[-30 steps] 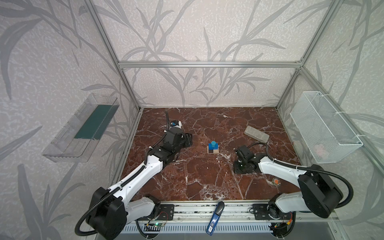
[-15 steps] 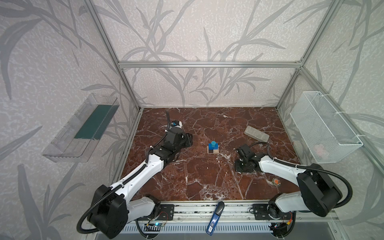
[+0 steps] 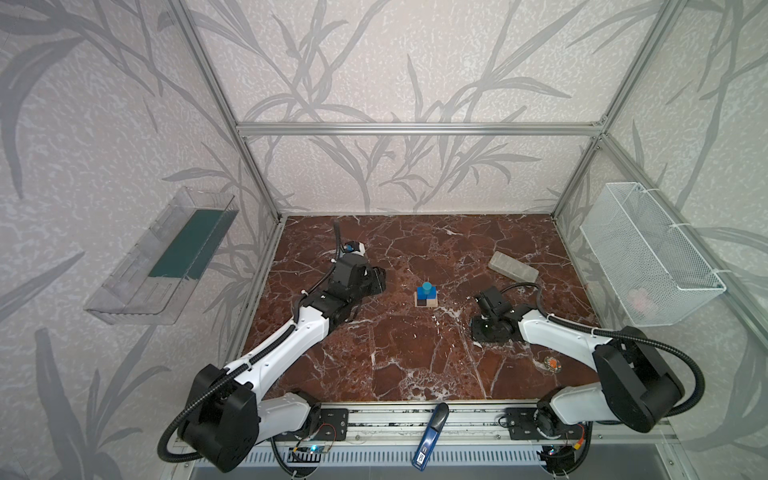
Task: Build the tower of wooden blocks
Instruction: 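Move the right gripper toward the teal rectangular block while the left gripper withdraws, then align the right gripper over the teal rectangular block and descend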
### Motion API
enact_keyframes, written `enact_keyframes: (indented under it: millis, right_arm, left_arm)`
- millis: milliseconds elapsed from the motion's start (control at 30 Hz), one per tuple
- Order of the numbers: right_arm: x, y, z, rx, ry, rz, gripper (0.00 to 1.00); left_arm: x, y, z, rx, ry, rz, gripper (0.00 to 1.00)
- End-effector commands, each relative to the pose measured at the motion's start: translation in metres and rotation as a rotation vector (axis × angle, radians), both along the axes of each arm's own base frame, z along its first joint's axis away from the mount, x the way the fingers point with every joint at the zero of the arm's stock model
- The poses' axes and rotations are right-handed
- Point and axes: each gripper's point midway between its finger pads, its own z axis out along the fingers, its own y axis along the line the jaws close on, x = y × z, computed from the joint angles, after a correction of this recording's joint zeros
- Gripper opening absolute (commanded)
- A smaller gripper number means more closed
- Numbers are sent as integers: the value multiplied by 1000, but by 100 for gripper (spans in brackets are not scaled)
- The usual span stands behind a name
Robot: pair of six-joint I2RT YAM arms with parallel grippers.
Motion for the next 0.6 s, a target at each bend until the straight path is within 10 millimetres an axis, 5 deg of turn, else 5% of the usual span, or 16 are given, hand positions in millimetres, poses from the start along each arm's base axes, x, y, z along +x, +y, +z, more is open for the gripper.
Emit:
enact_keyframes:
  millis: [0,567]
  right_arm:
    - [-20,-28,-12,-108,77,-44,0]
    - [3,-34,-12,-90,53,-100,0]
  left_arm:
    - [7,0,9,-27,-19,16,54]
    - [10,3,4,-28,-4,23,54]
